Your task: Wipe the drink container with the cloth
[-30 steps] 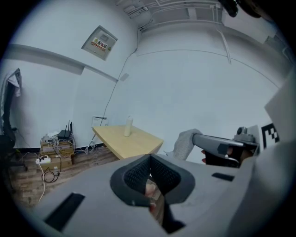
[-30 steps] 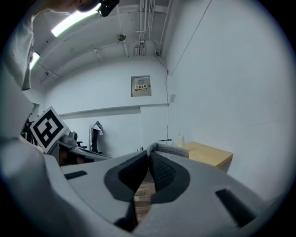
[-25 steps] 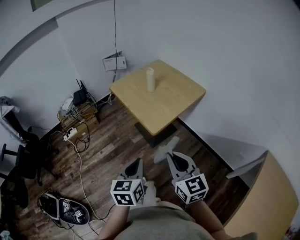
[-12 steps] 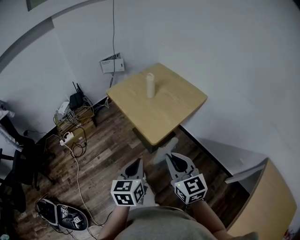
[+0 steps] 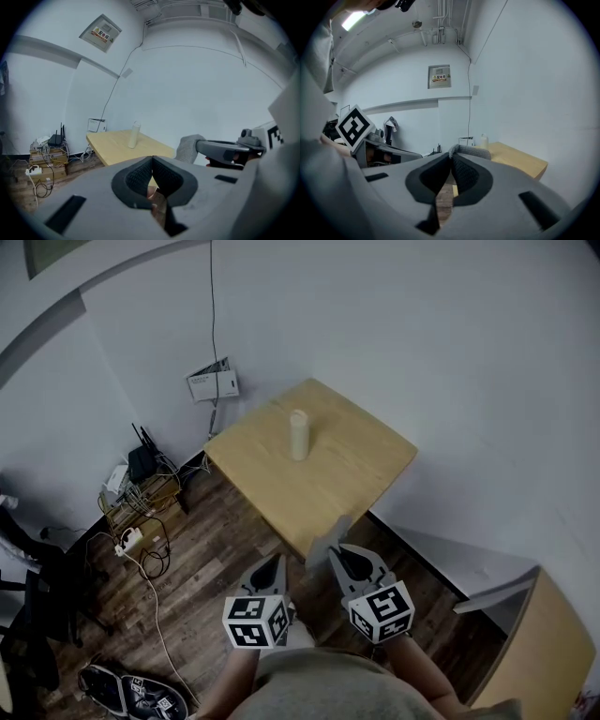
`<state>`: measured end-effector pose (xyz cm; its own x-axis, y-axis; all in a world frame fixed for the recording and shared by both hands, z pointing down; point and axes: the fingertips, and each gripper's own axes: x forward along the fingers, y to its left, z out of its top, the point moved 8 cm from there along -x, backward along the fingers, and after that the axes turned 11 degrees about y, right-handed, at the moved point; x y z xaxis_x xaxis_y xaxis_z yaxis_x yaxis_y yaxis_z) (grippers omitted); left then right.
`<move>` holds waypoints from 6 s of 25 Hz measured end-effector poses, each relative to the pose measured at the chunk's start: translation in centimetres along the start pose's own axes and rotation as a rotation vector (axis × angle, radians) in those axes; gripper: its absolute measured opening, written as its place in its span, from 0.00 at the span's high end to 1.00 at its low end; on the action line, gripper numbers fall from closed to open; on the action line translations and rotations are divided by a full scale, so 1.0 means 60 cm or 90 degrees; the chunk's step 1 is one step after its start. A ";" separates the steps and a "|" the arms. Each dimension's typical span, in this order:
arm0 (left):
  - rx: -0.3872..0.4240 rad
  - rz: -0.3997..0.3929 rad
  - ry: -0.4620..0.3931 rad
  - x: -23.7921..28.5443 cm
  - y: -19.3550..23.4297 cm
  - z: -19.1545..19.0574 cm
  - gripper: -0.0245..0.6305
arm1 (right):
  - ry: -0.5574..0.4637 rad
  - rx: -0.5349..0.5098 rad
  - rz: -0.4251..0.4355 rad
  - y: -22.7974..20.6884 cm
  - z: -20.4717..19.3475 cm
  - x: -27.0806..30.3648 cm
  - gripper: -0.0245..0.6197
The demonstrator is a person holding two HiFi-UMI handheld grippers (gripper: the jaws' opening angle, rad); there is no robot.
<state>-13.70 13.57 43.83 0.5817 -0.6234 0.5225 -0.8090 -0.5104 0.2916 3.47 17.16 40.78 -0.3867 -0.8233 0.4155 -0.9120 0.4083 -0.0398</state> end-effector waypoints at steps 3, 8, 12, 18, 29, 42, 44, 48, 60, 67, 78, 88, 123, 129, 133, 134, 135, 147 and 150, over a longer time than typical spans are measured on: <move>0.002 -0.006 0.001 0.023 0.028 0.031 0.96 | 0.003 0.004 -0.009 -0.012 0.023 0.035 0.95; 0.006 -0.019 0.002 0.067 0.073 0.077 0.96 | 0.002 0.016 -0.029 -0.037 0.052 0.095 0.95; 0.014 -0.037 0.013 0.103 0.108 0.107 0.96 | 0.003 0.025 -0.049 -0.055 0.072 0.142 0.95; 0.018 -0.057 0.023 0.153 0.141 0.143 0.96 | 0.018 0.025 -0.082 -0.085 0.089 0.197 0.95; 0.003 -0.045 0.043 0.233 0.162 0.178 0.96 | 0.041 -0.010 -0.111 -0.180 0.114 0.266 0.95; -0.058 0.038 0.022 0.337 0.160 0.234 0.96 | 0.084 -0.087 -0.024 -0.344 0.149 0.381 0.95; -0.069 0.051 0.019 0.349 0.160 0.242 0.96 | 0.091 -0.106 -0.008 -0.363 0.155 0.399 0.95; -0.070 0.069 0.023 0.369 0.157 0.249 0.96 | 0.106 -0.145 0.027 -0.387 0.162 0.433 0.95; -0.104 0.128 0.013 0.405 0.143 0.252 0.96 | 0.128 -0.248 0.148 -0.419 0.169 0.507 0.95; -0.122 0.159 0.008 0.410 0.136 0.247 0.96 | 0.151 -0.288 0.213 -0.419 0.155 0.530 0.95; -0.138 0.185 0.004 0.405 0.128 0.242 0.96 | 0.194 -0.280 0.236 -0.426 0.100 0.563 0.95; -0.143 0.184 0.010 0.400 0.146 0.235 0.96 | 0.234 -0.242 0.194 -0.418 0.036 0.602 0.95; -0.144 0.156 0.007 0.401 0.153 0.237 0.96 | 0.097 -0.187 0.123 -0.382 0.088 0.464 0.95; -0.148 0.163 0.007 0.394 0.154 0.233 0.96 | 0.052 -0.204 0.176 -0.342 0.118 0.451 0.95; -0.149 0.167 0.007 0.394 0.154 0.231 0.96 | 0.064 -0.257 0.198 -0.321 0.115 0.474 0.95; -0.149 0.167 0.007 0.393 0.155 0.232 0.96 | 0.071 -0.272 0.200 -0.318 0.117 0.480 0.95; -0.150 0.168 0.007 0.392 0.156 0.234 0.96 | 0.077 -0.285 0.203 -0.314 0.118 0.486 0.95; -0.151 0.179 0.014 0.382 0.168 0.230 0.96 | 0.169 -0.331 0.222 -0.306 0.070 0.569 0.95; -0.153 0.182 0.016 0.384 0.173 0.230 0.96 | 0.191 -0.333 0.224 -0.308 0.051 0.588 0.95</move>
<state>-7.51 -14.23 47.85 0.3290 -0.7042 0.6291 -0.9371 -0.1615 0.3093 6.26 -20.63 53.42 -0.5238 -0.4927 0.6948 -0.5242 0.8295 0.1930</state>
